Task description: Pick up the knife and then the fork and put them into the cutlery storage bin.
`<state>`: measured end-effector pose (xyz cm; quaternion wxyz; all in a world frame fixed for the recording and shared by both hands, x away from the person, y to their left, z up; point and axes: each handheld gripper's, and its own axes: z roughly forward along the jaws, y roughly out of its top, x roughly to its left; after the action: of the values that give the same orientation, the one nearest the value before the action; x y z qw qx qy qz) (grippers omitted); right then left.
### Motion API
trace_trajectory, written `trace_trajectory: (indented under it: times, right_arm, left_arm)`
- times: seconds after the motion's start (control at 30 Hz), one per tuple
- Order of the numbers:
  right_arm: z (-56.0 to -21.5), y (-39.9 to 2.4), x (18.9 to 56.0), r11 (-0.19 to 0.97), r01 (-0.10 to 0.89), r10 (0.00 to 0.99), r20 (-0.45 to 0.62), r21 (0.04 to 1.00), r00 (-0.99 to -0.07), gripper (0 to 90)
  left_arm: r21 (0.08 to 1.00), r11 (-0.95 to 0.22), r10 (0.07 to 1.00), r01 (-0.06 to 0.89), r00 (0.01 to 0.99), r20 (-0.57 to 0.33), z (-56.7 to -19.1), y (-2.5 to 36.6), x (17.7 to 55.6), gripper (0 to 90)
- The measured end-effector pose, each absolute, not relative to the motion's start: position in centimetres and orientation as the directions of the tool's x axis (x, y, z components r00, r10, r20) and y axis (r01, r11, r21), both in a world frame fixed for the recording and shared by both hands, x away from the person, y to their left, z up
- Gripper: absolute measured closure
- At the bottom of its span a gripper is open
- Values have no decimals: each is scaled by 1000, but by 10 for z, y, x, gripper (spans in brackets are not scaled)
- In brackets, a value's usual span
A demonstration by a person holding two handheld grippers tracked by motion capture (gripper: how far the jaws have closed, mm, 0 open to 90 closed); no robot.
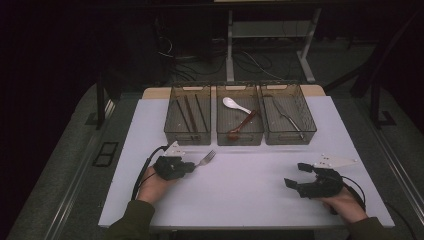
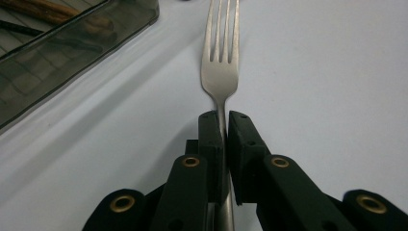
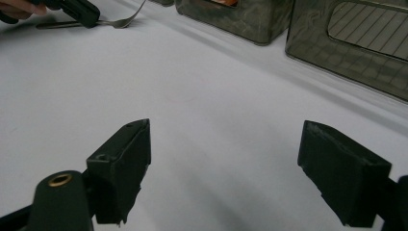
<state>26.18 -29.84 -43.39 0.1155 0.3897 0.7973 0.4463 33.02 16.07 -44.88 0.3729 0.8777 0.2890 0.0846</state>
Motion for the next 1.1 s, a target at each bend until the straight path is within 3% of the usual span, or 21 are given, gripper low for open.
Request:
trace_trajectory:
  times: [0.3,1.1]
  right_arm:
    - [-434,-299,262,296,520,725,165,801,-668,188]
    - [-431,-297,262,298,509,713,166,808,-681,186]
  left_arm:
    - [697,-570,569,435,821,-48,-447,159,328,842]
    - [838,-420,530,347,844,-83,-405,154,309,843]
